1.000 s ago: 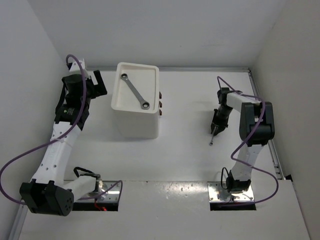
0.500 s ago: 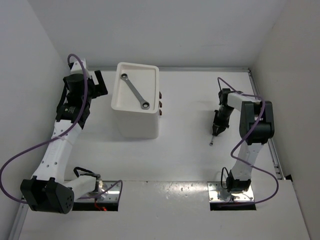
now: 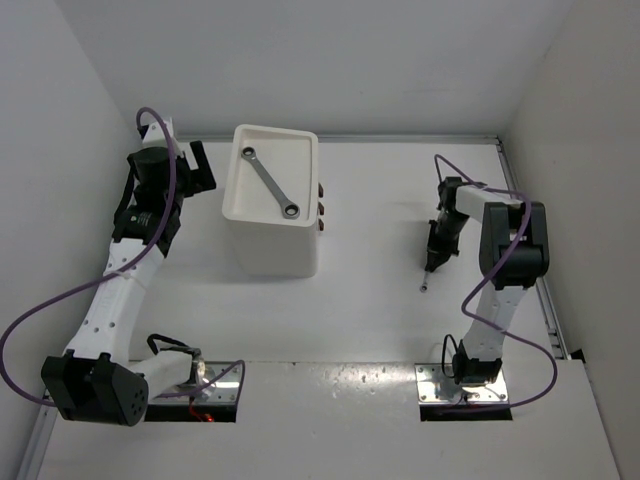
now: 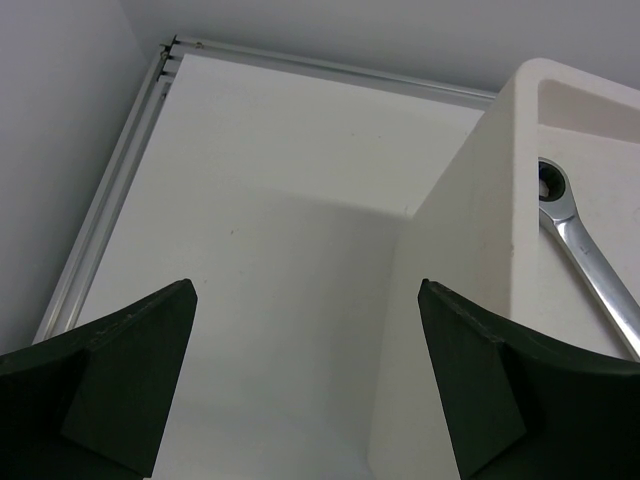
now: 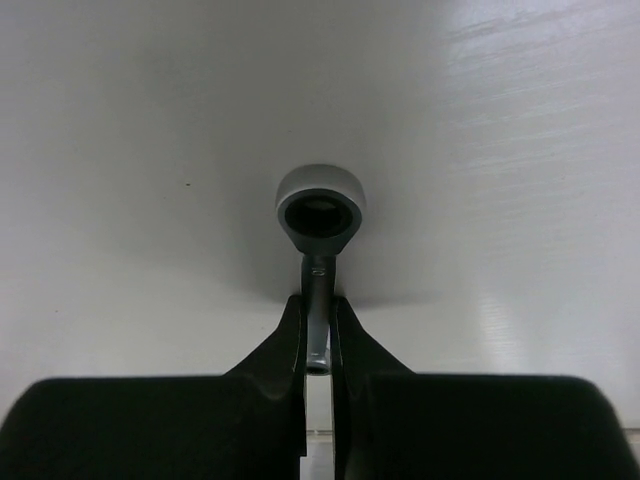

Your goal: Sort the tools into containers

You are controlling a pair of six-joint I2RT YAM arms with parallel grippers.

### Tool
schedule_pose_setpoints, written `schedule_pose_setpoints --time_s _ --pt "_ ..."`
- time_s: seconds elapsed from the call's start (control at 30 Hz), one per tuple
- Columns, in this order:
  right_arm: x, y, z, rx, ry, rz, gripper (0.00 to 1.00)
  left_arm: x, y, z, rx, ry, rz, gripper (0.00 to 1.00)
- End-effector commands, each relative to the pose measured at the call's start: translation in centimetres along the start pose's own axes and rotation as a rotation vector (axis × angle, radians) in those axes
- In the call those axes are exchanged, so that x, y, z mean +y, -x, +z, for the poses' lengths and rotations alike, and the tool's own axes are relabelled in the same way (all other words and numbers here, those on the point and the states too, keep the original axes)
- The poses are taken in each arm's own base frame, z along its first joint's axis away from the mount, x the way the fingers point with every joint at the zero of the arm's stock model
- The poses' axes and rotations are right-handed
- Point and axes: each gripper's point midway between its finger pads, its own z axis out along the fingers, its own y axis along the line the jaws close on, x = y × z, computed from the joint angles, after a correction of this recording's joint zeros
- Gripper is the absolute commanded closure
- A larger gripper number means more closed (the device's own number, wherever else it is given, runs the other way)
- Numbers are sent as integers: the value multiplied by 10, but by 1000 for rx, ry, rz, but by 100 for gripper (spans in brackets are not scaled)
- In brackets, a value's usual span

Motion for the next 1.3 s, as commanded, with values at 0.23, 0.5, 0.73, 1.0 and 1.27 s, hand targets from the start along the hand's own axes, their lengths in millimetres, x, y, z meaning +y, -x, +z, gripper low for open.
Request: schedule_pose_setpoints --time_s 0.23,0.5,0.73,1.0,1.27 --pt "88 33 -136 -355 501 -458 100 -1 9 -2 -32 -17 -17 1" --pt "189 45 -325 -802 796 -826 100 -5 10 -2 -38 -40 -19 1" --pt "295 17 -400 -1013 956 -1046 100 -7 8 0 -27 -47 -26 1" --pt "375 3 -360 -965 981 -1149 100 -5 4 1 -20 -37 -15 1" --pt "413 -1 -311 -925 923 -1220 100 -5 4 1 -20 -37 -15 1"
